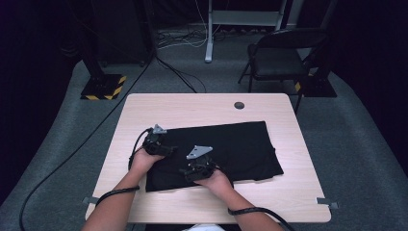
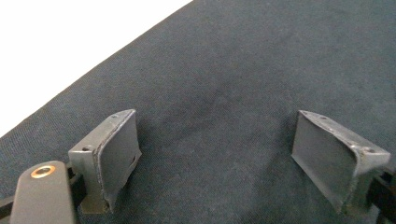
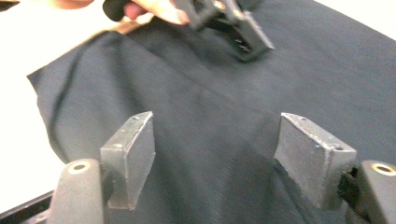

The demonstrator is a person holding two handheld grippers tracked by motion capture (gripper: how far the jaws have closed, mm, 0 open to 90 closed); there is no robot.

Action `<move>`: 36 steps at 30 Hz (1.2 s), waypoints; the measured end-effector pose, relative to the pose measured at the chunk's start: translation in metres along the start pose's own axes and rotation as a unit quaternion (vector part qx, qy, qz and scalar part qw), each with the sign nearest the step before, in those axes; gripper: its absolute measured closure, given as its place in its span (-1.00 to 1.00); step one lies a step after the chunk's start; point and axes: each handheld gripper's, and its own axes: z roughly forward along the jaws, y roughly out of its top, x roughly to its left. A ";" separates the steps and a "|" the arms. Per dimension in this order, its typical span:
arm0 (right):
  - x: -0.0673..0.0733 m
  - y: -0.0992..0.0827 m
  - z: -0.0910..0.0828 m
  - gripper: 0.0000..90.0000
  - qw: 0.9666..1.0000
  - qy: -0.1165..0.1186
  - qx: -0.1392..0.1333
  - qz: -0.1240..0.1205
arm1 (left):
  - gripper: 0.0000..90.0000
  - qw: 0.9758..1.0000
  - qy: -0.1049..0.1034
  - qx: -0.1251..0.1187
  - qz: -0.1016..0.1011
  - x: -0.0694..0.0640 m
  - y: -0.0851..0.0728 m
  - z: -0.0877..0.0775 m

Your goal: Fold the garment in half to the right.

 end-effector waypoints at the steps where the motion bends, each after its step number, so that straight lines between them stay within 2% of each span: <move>1: 0.002 0.001 0.002 -0.34 1.000 0.006 -0.003 0.000 | -0.65 1.000 -0.006 -0.003 0.001 0.002 -0.001 -0.001; 8: 0.011 -0.002 0.015 -0.32 1.000 0.023 0.006 -0.007 | -0.64 1.000 -0.005 0.000 -0.003 0.002 -0.002 -0.003; 10: 0.012 -0.003 0.017 -0.32 1.000 0.023 0.007 -0.007 | -0.64 1.000 -0.004 0.001 -0.003 0.002 -0.002 -0.003; 14: 0.017 -0.008 0.021 -0.36 1.000 0.006 0.012 -0.021 | -0.61 1.000 -0.009 0.005 0.005 0.003 -0.003 -0.005; 18: 0.020 -0.009 0.024 -0.37 1.000 -0.005 0.004 -0.007 | -0.60 1.000 -0.008 0.005 0.006 0.003 -0.004 -0.006; 20: 0.020 -0.008 0.024 -0.33 1.000 -0.010 0.000 0.018 | -0.60 1.000 -0.008 0.003 0.005 0.003 -0.004 -0.006; 22: 0.022 -0.006 0.024 -0.31 0.999 -0.021 0.005 0.030 | -0.60 1.000 -0.009 0.001 0.005 0.003 -0.005 -0.006; 26: 0.032 -0.003 0.025 -0.34 0.999 -0.037 -0.011 0.005 | -0.60 1.000 -0.010 -0.001 0.004 0.004 -0.005 -0.006; 28: 0.039 0.001 0.024 -0.33 0.999 -0.030 -0.020 -0.015 | -0.60 1.000 -0.011 0.002 0.004 0.004 -0.005 -0.006; 31: 0.046 0.005 0.025 -0.31 0.999 -0.020 -0.023 -0.027 | -0.60 1.000 -0.012 0.001 0.005 0.004 -0.005 -0.006; 33: 0.051 0.010 0.024 -0.25 0.999 0.000 -0.034 -0.032 | -0.60 1.000 -0.012 -0.001 0.005 0.004 -0.005 -0.006; 36: 0.056 0.016 0.022 -0.18 0.998 0.008 -0.046 -0.031 | -0.60 1.000 -0.012 -0.002 0.005 0.004 -0.006 -0.006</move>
